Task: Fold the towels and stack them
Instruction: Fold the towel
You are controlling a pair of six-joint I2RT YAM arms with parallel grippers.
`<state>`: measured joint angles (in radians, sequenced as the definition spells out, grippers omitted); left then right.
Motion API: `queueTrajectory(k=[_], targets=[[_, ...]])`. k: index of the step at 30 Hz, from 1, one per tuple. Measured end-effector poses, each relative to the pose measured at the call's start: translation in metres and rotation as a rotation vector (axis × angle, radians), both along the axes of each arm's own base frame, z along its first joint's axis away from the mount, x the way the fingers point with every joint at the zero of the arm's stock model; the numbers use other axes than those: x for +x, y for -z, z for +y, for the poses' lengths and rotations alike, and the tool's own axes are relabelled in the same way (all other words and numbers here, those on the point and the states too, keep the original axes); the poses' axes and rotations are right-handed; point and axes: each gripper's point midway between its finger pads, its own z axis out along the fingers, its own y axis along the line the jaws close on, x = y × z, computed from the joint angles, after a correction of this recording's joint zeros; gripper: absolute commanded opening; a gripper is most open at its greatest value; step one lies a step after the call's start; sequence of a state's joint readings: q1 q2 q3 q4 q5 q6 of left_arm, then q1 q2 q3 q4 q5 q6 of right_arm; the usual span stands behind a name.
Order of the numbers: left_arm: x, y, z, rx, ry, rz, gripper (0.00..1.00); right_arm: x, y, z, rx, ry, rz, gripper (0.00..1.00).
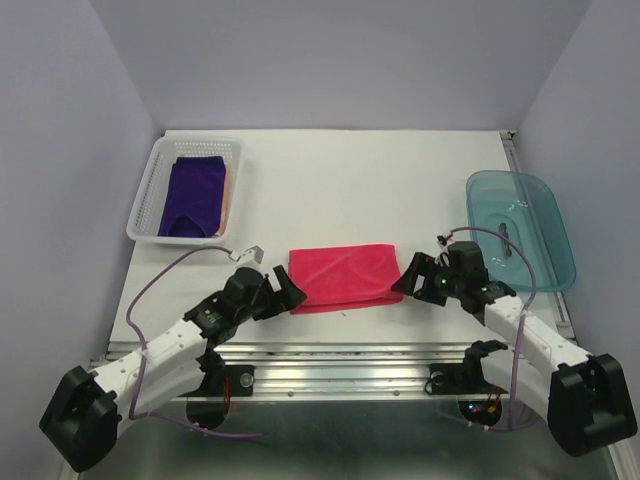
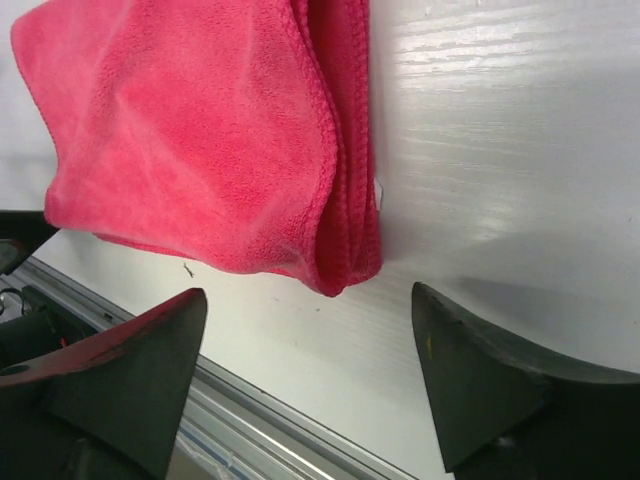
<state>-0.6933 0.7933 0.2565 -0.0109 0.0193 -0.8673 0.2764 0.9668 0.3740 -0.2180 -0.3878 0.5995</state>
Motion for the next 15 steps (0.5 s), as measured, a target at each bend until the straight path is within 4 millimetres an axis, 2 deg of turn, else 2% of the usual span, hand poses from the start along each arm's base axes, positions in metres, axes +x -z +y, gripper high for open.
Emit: queueTrajectory(k=[1,5,11,15], targets=[[-0.001,-0.001,0.001,-0.002,0.000,-0.003,0.99,-0.001,-0.003,0.000,0.003,0.000,-0.010,1.00],[0.004,-0.005,0.005,0.022,-0.021,-0.016,0.99,-0.001,-0.008,-0.002,-0.004,0.005,-0.031,1.00],[0.029,-0.006,0.006,0.131,-0.069,-0.016,0.99,0.000,-0.011,-0.008,-0.033,0.017,-0.048,1.00],[0.047,0.000,0.001,0.214,-0.074,0.012,0.89,0.002,-0.012,-0.008,-0.040,0.016,-0.054,1.00]])
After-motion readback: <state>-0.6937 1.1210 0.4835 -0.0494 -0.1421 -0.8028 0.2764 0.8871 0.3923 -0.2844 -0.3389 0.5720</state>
